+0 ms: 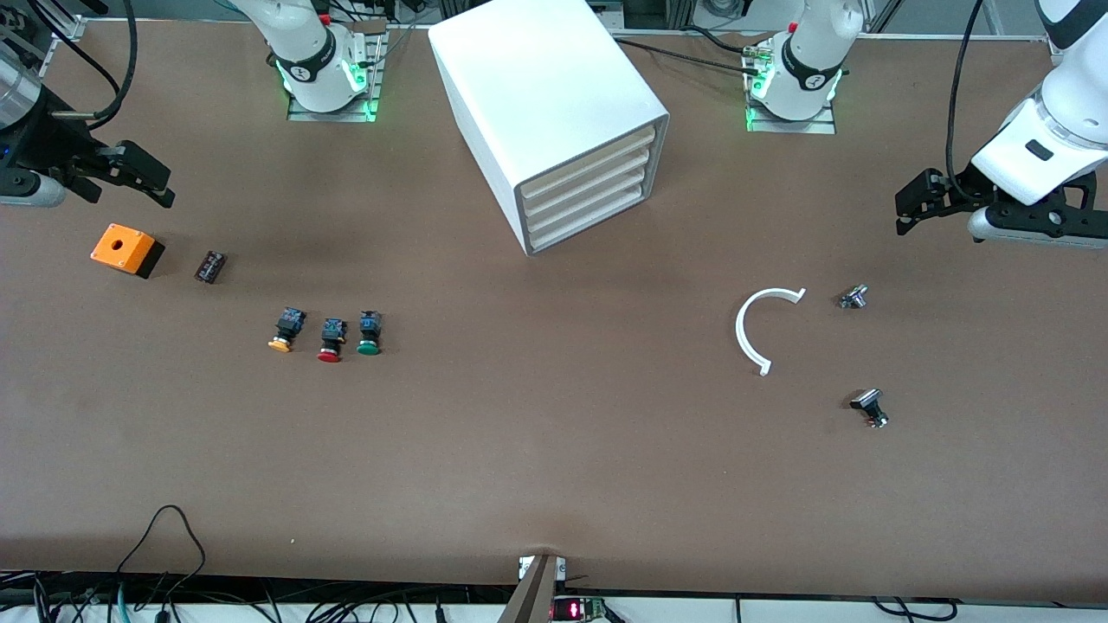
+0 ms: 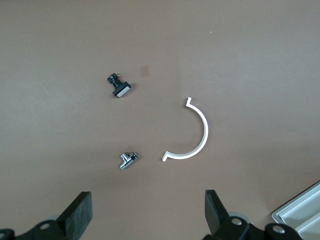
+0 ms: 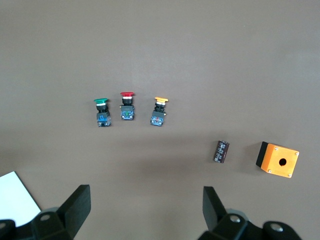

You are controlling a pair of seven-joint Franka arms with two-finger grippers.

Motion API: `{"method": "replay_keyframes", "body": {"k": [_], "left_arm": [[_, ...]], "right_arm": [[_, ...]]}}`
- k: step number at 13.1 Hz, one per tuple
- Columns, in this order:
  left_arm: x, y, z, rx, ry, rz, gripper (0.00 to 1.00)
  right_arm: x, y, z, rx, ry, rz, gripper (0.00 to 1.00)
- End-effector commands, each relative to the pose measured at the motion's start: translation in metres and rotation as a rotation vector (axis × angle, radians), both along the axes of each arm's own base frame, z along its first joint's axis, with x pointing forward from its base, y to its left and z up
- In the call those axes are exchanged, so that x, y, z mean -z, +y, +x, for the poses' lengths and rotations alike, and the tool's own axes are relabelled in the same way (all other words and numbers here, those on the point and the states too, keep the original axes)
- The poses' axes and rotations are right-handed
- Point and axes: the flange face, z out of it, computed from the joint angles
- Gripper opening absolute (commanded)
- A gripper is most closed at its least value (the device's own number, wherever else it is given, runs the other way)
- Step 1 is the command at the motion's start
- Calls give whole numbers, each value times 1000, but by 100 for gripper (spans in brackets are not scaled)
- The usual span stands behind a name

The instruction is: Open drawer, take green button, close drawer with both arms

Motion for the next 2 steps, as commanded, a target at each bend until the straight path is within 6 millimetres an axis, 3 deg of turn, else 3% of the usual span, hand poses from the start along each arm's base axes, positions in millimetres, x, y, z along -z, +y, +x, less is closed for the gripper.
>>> {"method": "replay_keyframes", "body": {"k": [1, 2], "left_arm": [[-6, 4, 0, -16, 11, -12, 99], [-5, 9, 0, -16, 16, -12, 99]], "right_arm": [[-7, -1, 2, -16, -4, -11, 99], [-8, -1, 2, -22, -5, -11, 99]]}}
